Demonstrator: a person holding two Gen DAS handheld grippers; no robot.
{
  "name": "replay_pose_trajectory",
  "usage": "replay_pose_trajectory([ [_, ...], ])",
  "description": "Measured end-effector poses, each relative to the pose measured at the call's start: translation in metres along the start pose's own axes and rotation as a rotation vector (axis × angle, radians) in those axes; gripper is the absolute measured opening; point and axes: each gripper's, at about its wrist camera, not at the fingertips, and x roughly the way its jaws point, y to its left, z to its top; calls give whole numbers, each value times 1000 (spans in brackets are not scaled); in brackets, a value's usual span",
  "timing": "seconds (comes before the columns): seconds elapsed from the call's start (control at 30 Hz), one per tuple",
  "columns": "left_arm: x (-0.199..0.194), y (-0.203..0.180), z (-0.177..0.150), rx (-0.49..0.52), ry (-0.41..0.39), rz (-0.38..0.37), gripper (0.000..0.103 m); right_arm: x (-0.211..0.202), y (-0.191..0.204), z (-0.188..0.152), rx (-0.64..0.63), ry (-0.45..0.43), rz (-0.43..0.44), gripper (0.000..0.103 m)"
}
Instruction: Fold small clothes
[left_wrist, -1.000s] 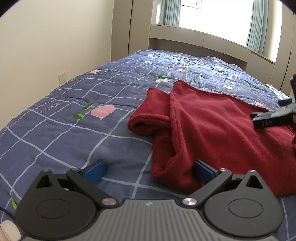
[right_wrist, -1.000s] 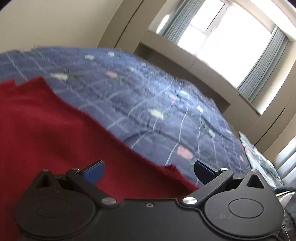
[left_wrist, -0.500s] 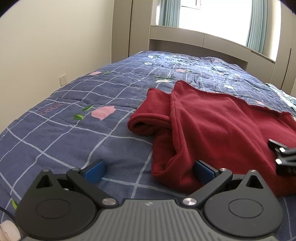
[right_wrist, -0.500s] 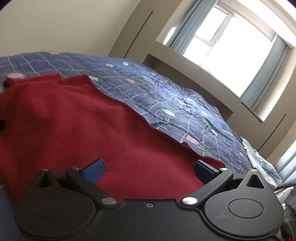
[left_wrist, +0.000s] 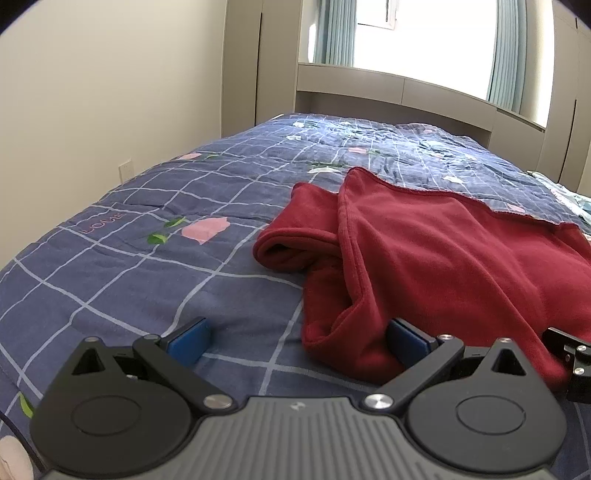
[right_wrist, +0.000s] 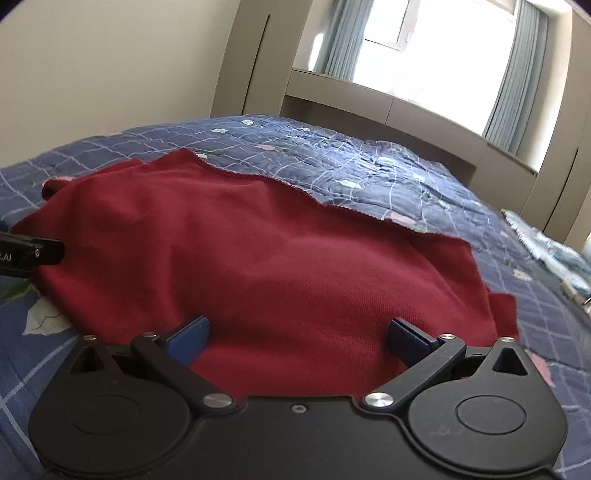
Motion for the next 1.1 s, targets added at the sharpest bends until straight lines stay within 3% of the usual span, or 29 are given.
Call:
replay_pose_trajectory([
  [0.57, -4, 5, 0, -18, -7, -23, 103, -1, -1, -3, 18, -13, 7, 102],
  [0.73, -18, 22, 4, -196, -16, -169, 103, -1, -1, -3, 22, -15, 11, 102],
  [0.87, -18, 27, 10, -301, 34, -269, 103, -1, -2, -3, 23, -15, 12, 102],
  [1.0, -9, 26, 16, -312, 57, -253, 102, -1, -2, -2, 31, -14, 18, 103],
  [1.1, -1, 24, 18, -313, 81, -211, 94, -2, -2, -2, 34, -14, 22, 103],
])
